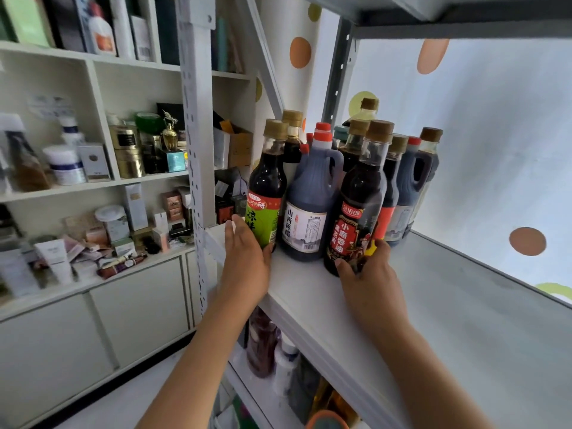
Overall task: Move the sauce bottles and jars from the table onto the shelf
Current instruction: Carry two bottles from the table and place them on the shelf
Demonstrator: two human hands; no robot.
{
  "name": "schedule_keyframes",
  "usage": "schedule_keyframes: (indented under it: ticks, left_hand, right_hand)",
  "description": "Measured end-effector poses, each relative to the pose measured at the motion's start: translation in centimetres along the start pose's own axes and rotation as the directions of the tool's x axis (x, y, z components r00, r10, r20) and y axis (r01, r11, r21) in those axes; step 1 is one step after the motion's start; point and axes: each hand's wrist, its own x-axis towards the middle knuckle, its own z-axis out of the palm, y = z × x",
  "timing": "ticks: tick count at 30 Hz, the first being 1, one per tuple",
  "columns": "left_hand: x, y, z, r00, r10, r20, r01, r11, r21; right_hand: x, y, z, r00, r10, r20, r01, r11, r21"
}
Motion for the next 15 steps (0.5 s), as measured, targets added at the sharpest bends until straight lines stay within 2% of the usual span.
schedule_keyframes:
  ticks: [3, 7, 9, 12, 15]
  left_hand:
    - [0.1, -0.5, 0.1, 0.999, -0.036, 0.024, 0.035, 0.999, 0.032]
    - [-0.4, -1.3, -0.1, 0.988, -0.142, 0.059, 0.143, 0.990, -0.009]
    - [-1.0, -1.6, 0.0, 0.987, -0.145, 0.067, 0.146, 0.989, -0.018]
    - [-2.7, -2.2, -0.3, 0.993, -0.073, 0.088, 0.075, 0.997, -0.015]
    - [-6.4, -2.4, -1.2, 0.993, 0.010, 0.119, -0.013, 0.999, 0.029]
  right_hand:
    - [-0.3, -0.4, -0.4, 0.998, 0.062, -0.003, -0.061, 0.998, 0.013]
    - [-1.7, -0.4, -1.0, 0.990, 0.128, 0.056, -0.119, 0.982, -0.145]
    - [-3.3, -0.4, -0.7, 0.990, 0.084, 0.111, -0.054, 0.965, -0.255]
    - [-6.4, -0.4, -0.3, 0.984, -0.073, 0.163, 0.141, 0.878, -0.458]
    - [-10.0, 0.2, 0.4, 0.966, -0.183, 0.182, 0.253, 0.804, -0.539]
